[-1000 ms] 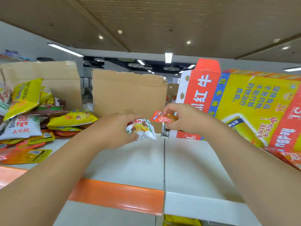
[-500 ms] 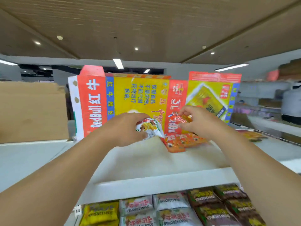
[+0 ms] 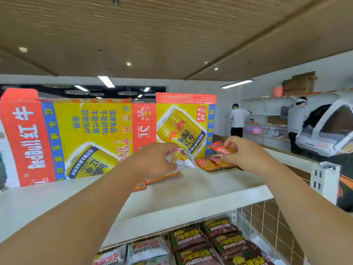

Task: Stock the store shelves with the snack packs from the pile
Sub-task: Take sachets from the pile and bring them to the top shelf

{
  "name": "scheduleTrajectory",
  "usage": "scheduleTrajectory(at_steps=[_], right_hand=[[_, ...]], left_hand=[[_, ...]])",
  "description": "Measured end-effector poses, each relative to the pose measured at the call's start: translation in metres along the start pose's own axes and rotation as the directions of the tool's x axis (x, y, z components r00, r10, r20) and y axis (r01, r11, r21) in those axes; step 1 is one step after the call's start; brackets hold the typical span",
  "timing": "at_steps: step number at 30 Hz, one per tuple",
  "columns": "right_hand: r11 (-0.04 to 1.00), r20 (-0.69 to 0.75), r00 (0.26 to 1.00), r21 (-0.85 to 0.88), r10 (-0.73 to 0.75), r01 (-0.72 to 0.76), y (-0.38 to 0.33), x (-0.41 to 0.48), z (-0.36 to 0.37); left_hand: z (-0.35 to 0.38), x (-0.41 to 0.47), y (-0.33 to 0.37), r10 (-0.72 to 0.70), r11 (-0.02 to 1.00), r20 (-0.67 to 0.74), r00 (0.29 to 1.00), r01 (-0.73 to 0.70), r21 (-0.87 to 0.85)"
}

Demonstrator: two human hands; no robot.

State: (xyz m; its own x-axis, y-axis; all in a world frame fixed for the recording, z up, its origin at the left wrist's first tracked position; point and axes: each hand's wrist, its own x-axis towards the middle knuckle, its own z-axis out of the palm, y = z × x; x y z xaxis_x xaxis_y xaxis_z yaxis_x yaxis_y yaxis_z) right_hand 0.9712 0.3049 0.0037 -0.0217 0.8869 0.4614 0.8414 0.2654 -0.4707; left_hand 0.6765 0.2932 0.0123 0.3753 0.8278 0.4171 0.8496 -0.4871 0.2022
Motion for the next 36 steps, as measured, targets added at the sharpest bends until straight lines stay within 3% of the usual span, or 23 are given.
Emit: scheduleTrajectory(at_steps=[12, 17, 25, 31, 36], right_hand=[[0.992, -0.035, 0.994, -0.066, 0.102, -0.105, 0.036, 0.043, 0.010], [0.992, 0.044, 0.997, -0.103, 0.070, -0.066, 0.033, 0.071, 0.036], [0.981, 0.149, 0.988, -0.196, 0.026, 0.004, 0.028, 0.092, 0.077], [0.992, 0.172, 0.985, -0.124, 0.022, -0.001, 0.036, 0.090, 0.079], [0.989, 0.187, 0.982, -0.147, -0.005, 0.033, 0.035, 0.091, 0.088]], left_hand=[[0.046, 0.080, 0.019, 0.086, 0.996, 0.088, 0.992, -0.085, -0.019], [0.054, 0.082, 0.015, 0.082, 0.997, 0.139, 0.987, -0.079, -0.027], [0.058, 0.074, 0.016, 0.011, 0.998, 0.352, 0.936, -0.031, 0.051], [0.063, 0.072, 0.019, 0.001, 1.000, 0.385, 0.923, -0.012, 0.028], [0.069, 0.070, 0.019, -0.038, 0.994, 0.413, 0.910, -0.007, 0.107]])
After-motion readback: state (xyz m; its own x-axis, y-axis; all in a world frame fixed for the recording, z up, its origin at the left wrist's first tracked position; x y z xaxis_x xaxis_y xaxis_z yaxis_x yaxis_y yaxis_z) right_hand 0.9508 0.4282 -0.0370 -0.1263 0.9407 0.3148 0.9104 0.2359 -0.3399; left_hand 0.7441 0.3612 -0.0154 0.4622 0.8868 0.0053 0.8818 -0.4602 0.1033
